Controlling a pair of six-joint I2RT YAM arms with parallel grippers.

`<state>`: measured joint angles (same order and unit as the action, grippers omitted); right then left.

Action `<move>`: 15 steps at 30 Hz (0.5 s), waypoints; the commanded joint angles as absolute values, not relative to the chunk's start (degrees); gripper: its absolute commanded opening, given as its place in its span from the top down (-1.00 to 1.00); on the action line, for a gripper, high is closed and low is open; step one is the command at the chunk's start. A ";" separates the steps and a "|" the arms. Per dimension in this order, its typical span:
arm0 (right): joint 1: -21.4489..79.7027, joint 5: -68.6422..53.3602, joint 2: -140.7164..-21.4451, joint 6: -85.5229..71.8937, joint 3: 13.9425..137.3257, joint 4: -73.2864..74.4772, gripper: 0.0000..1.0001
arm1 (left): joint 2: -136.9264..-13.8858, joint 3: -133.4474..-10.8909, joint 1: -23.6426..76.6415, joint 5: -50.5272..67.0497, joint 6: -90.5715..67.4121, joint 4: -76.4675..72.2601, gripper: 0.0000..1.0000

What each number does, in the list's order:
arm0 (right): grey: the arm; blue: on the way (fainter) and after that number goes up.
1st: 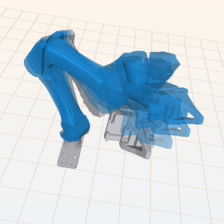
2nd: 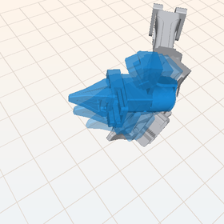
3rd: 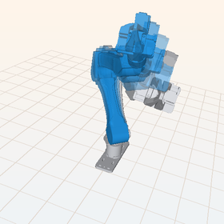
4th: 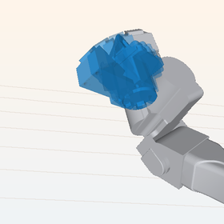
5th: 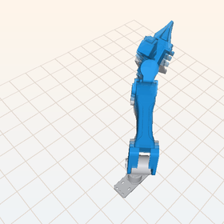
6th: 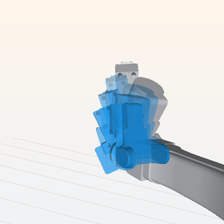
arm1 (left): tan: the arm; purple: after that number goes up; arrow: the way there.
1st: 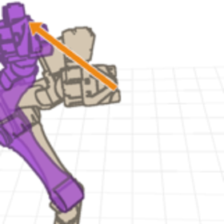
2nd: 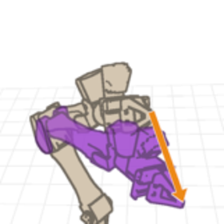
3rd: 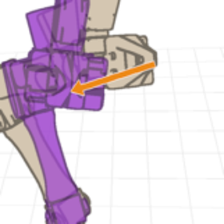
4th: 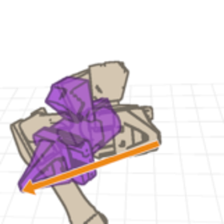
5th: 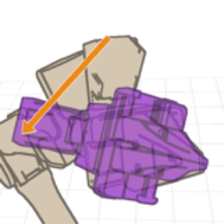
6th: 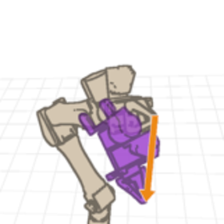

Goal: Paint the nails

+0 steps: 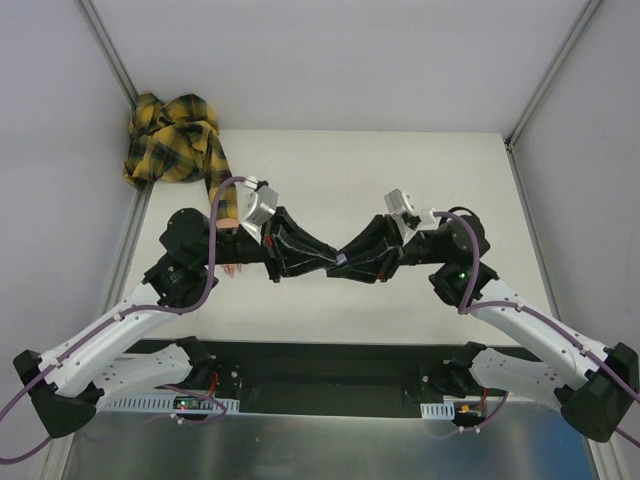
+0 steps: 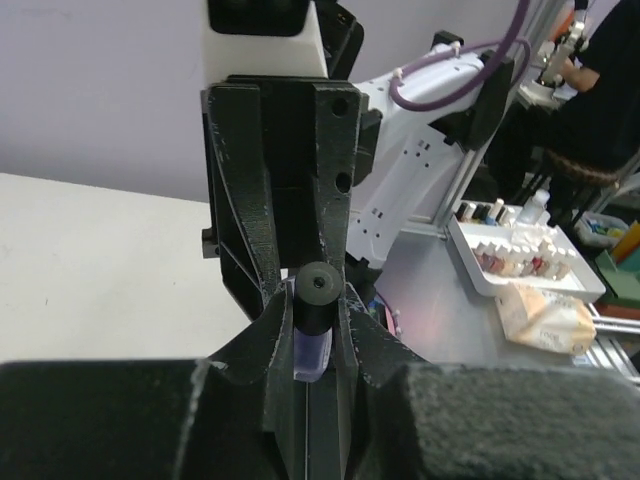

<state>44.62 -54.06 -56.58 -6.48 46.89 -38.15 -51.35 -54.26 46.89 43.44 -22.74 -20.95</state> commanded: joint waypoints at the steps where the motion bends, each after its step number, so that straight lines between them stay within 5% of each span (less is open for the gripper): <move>1: 45.18 -59.34 -58.01 -8.27 48.16 -47.21 1.00 | -49.40 -57.48 48.16 46.62 -18.73 -11.36 1.00; 2: 45.18 -58.46 -58.01 -6.70 48.25 -46.07 1.00 | -49.22 -58.96 48.25 44.84 -17.07 -9.34 0.85; 5: 45.17 -53.72 -56.96 -0.56 49.57 -36.76 0.99 | -48.61 -61.60 48.16 39.65 -15.91 -3.00 -0.44; 10: 45.35 -47.30 -56.16 5.18 50.97 -26.47 1.00 | -46.76 -63.80 48.25 29.99 -16.17 2.69 -0.87; 15: 46.58 -42.11 -55.64 9.74 52.29 -19.62 1.00 | -50.79 -71.88 48.16 16.00 -17.40 15.36 -0.71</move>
<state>45.39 -47.70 -57.74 3.20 48.25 -24.86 -48.31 -64.82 48.01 28.64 -17.08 4.69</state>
